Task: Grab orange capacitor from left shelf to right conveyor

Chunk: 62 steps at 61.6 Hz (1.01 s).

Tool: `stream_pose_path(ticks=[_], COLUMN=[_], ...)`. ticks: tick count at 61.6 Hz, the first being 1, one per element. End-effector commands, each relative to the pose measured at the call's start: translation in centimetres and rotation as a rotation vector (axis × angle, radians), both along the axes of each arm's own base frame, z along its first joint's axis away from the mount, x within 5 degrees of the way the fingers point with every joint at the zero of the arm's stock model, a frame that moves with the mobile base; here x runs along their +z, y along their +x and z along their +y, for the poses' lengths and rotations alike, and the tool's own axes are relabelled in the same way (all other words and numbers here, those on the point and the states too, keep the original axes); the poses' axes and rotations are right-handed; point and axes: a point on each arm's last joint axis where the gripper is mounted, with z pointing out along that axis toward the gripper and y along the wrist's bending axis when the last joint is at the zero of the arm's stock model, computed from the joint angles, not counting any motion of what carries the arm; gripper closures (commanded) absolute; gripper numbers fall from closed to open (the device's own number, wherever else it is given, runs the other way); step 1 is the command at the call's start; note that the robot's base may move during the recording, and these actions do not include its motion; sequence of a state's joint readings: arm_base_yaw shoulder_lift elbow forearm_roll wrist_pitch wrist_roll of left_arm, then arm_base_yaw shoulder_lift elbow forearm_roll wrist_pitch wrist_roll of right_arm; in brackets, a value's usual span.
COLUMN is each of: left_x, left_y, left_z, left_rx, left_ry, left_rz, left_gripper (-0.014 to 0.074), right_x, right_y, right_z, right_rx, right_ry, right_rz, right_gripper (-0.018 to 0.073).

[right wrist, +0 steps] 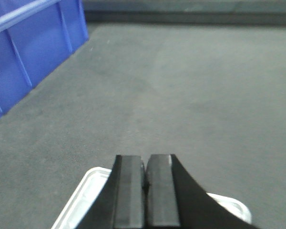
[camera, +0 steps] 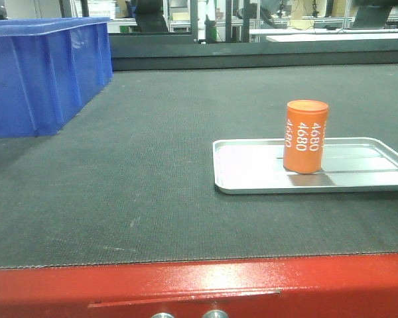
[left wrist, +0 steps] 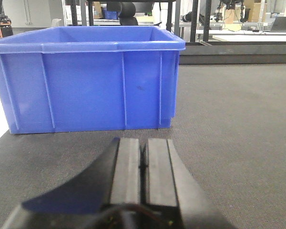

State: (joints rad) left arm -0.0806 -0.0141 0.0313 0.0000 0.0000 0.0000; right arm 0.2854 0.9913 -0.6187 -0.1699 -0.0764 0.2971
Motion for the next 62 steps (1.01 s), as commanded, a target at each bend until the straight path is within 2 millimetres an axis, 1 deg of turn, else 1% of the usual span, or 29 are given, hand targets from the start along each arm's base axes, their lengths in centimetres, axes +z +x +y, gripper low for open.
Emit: stream_pose_path(ticks=[1,8,16,23,32,35,41,45,50,53,57,62], left_x=[0.9,0.9,0.9,0.9,0.9,0.9,0.9,0.9,0.9,0.9,0.9,0.9], left_y=[-0.1,-0.1,-0.1,-0.1,-0.1,-0.1,-0.1,-0.1,-0.1,-0.1,-0.1,-0.1], left_z=[0.0,0.0,0.0,0.0,0.0,0.0,0.0,0.0,0.0,0.0,0.0,0.0], left_rx=[-0.005,-0.005,-0.005,-0.005,-0.005,-0.006,-0.005,-0.005,-0.005,-0.005,-0.005,-0.005], left_ry=[-0.012,-0.012,-0.012,-0.012,-0.012,-0.019,-0.012,-0.012,-0.012,-0.012,-0.012,-0.012], left_rz=[-0.084,-0.084,-0.084,-0.084,-0.084,-0.083,-0.084,-0.084,-0.084,-0.084,-0.084,-0.084], left_gripper=[0.0701,0.0701,0.0701,0.0701,0.0701,0.0701,0.0701,0.0701,0.0701,0.0701,0.0701,0.0701], right_x=[3.2,4.4,5.3,5.8,6.0,6.1,5.5,4.6,3.0,2.0,0.7,-1.4], right_y=[-2.6,-5.7,-8.1,-9.0,-9.0,-9.0,-9.0,-9.1,-9.6,-10.1,-10.9,-12.1], right_z=[-1.0,-2.1,-2.8,-3.1,-3.1,-3.1,-3.4,-4.2,-5.5,-6.0,-6.1,-6.1], right_rx=[-0.015,-0.037,-0.046,-0.046,-0.043,-0.043,-0.062,-0.127,-0.235,-0.281,-0.297,-0.295], right_ry=[0.020,0.021,0.035,0.047,0.049,0.017,-0.057,-0.014,0.088,0.119,0.103,0.033], right_rz=[-0.104,-0.113,-0.159,-0.197,-0.218,-0.238,-0.298,-0.321,-0.330,-0.349,-0.379,-0.412], right_gripper=[0.0484,0.0491,0.0491,0.0491,0.0492,0.0505,0.0503,0.0503,0.0503,0.0503,0.0503,0.0503])
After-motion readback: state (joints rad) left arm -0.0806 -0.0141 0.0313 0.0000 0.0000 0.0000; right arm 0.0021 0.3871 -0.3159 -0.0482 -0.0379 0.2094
